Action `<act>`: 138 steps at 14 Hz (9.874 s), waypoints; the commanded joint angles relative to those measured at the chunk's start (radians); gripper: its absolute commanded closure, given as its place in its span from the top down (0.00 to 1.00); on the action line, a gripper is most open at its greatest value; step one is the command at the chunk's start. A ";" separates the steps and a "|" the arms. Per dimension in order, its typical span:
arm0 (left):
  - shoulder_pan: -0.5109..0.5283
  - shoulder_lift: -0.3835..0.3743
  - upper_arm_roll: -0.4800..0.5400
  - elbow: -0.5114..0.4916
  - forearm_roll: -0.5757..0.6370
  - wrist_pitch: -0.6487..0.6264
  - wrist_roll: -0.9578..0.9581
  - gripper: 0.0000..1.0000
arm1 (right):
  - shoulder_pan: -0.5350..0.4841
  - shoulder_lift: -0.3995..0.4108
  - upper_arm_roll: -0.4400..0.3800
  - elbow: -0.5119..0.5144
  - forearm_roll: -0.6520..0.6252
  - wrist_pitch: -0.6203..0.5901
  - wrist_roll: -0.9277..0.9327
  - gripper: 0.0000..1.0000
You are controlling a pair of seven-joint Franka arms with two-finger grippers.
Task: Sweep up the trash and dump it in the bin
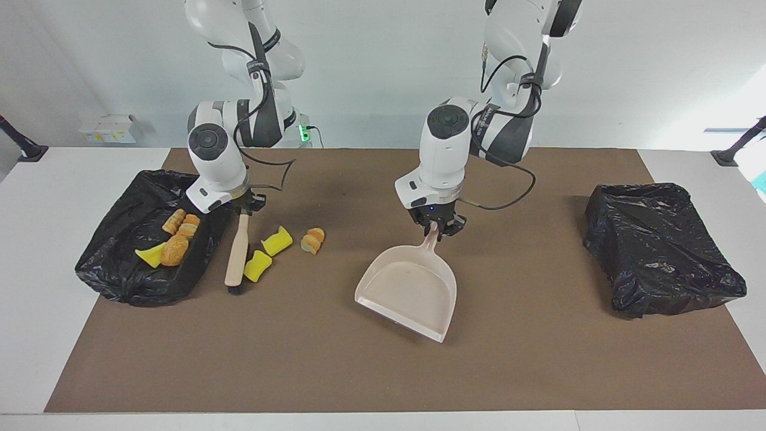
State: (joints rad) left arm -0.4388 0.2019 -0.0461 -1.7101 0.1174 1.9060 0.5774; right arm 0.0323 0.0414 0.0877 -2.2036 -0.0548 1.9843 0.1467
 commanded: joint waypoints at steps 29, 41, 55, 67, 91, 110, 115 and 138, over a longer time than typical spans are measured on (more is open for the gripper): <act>-0.040 -0.150 -0.015 -0.448 -0.073 0.288 0.182 0.00 | 0.274 0.024 0.006 0.022 0.272 0.041 0.399 0.00; -0.038 -0.145 -0.014 -0.442 -0.099 0.297 0.148 0.00 | 0.469 0.170 0.023 0.268 0.463 0.042 0.361 0.00; -0.031 -0.147 -0.012 -0.444 -0.143 0.289 0.051 0.00 | 0.353 0.025 0.020 0.259 0.352 -0.160 0.283 0.00; -0.055 -0.153 -0.012 -0.451 -0.140 0.291 0.229 0.00 | 0.187 -0.161 0.020 -0.134 0.259 0.016 0.129 0.00; 0.052 -0.217 -0.008 -0.430 -0.145 0.257 -0.144 0.00 | 0.355 -0.107 0.023 -0.042 0.308 -0.029 0.232 0.00; 0.831 -0.276 0.014 -0.137 -0.121 0.001 0.351 0.00 | 0.740 -0.011 0.014 0.051 0.198 0.020 0.653 1.00; 0.919 -0.170 0.015 -0.005 0.112 0.066 0.605 0.00 | 0.588 -0.037 0.012 0.229 0.178 -0.224 0.431 1.00; 0.640 -0.110 0.008 0.151 0.755 -0.004 0.918 0.00 | -0.091 -0.029 -0.023 0.628 -0.004 -0.438 -0.150 1.00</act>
State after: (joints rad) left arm 0.2033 0.1021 -0.0520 -1.6198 1.0080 1.9280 1.4736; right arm -0.0292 -0.0005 0.0572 -1.5942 -0.0825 1.5285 -0.0754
